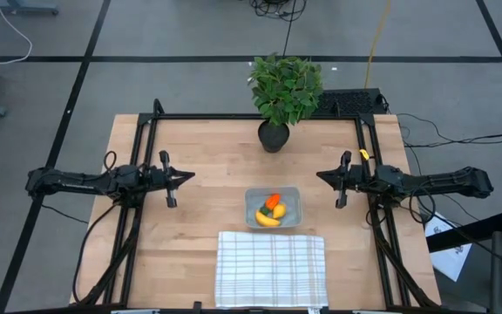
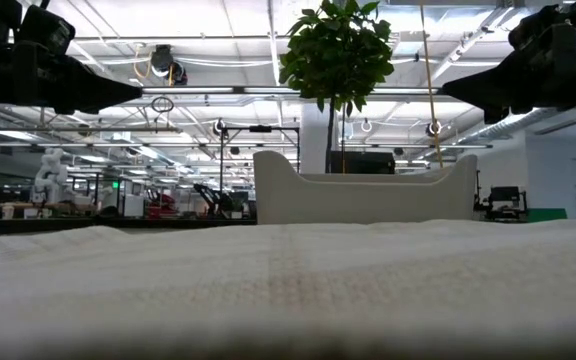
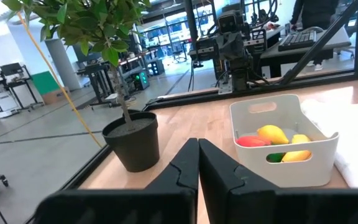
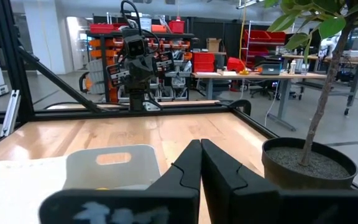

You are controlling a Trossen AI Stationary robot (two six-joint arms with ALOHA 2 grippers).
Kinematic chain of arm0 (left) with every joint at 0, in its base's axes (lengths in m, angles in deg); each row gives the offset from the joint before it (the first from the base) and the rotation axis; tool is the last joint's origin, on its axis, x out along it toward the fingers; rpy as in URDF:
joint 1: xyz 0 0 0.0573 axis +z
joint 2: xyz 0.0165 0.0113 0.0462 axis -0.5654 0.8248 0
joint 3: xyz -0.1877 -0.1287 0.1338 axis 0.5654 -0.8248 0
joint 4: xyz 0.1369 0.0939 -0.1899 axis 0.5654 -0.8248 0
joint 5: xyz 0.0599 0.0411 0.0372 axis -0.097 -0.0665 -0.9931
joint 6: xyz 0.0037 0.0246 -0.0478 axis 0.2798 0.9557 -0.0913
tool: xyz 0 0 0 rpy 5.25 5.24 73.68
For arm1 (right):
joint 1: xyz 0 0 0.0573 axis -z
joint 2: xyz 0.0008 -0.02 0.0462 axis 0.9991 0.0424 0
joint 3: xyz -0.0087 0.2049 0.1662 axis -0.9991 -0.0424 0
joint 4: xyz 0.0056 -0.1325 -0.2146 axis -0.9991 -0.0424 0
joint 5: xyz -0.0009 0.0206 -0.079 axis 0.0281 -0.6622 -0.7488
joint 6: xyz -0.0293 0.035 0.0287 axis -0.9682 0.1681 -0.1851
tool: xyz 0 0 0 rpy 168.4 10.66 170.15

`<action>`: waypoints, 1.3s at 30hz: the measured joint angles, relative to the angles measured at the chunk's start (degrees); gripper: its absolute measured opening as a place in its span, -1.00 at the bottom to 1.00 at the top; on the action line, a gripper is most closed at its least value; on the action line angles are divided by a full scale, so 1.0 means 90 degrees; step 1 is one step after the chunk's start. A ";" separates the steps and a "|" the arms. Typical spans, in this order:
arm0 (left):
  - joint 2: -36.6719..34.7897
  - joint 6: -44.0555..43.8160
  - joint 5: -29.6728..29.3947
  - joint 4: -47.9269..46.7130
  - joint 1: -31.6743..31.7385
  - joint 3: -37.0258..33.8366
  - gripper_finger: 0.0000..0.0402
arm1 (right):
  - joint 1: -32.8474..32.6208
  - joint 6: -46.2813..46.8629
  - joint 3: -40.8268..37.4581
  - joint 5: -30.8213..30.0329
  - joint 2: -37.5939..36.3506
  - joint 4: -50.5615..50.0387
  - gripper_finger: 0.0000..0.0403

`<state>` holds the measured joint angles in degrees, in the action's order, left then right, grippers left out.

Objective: Pick and placing Produce into tupperware
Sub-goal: Return to Home Position

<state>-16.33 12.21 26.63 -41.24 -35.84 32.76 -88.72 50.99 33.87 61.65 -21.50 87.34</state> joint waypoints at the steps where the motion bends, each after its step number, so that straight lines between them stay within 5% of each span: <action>1: 0.0000 0.0000 0.0000 -0.0001 0.0000 0.0000 -0.95 | 0.0000 -0.0022 0.0000 0.0000 0.0000 0.0000 -1.00; 39: 0.0000 -0.0168 -0.0007 0.0022 0.0000 0.0000 -0.87 | 0.0000 -0.0017 -0.0001 0.0022 0.0002 0.0073 -1.00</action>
<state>-16.33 10.70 26.57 -41.04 -35.84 32.76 -88.72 50.84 33.86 61.84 -21.48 87.99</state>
